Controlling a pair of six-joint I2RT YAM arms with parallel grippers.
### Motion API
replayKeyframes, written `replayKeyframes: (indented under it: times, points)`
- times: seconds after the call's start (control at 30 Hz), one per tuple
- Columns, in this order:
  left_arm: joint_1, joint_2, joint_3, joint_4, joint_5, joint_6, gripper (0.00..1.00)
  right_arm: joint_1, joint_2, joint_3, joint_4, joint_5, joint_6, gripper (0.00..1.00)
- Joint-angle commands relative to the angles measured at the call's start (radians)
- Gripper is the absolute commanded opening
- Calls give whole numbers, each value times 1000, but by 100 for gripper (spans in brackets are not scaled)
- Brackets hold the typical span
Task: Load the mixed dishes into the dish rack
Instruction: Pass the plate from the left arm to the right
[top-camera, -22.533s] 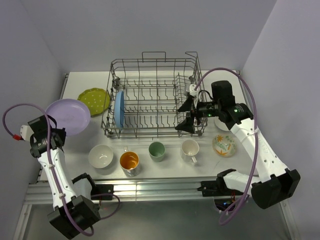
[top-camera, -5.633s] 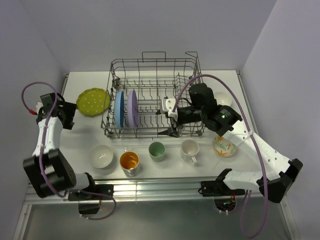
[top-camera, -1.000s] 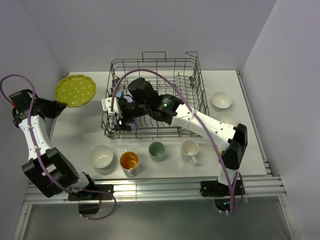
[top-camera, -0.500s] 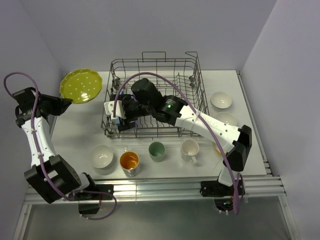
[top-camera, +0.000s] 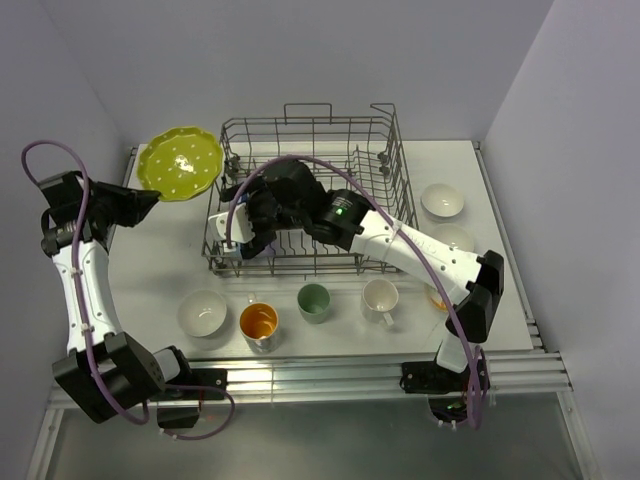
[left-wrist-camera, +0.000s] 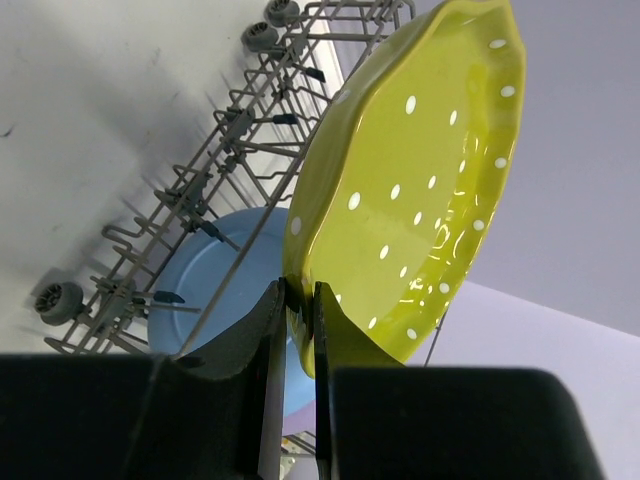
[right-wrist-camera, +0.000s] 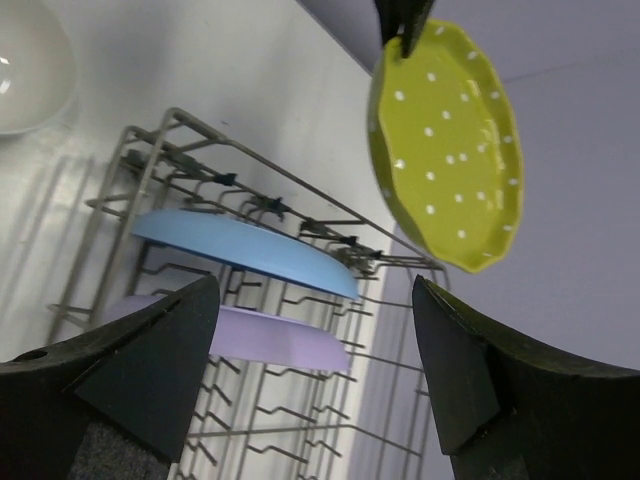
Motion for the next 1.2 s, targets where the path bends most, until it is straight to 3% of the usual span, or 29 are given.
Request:
replayKeyframes:
  times: [0.0, 0.47, 0.8, 1.17]
  points:
    - [-16, -58, 28, 132, 74, -71, 0, 6, 2, 73, 49, 61, -67, 85]
    - [-71, -99, 19, 157, 79, -118, 0, 60, 113, 72, 201, 233, -227, 85]
    - [-91, -119, -4, 171, 93, -130, 0, 73, 175, 17, 439, 382, -336, 85]
    - [-108, -133, -20, 180, 105, -141, 0, 75, 224, -13, 482, 385, -400, 84]
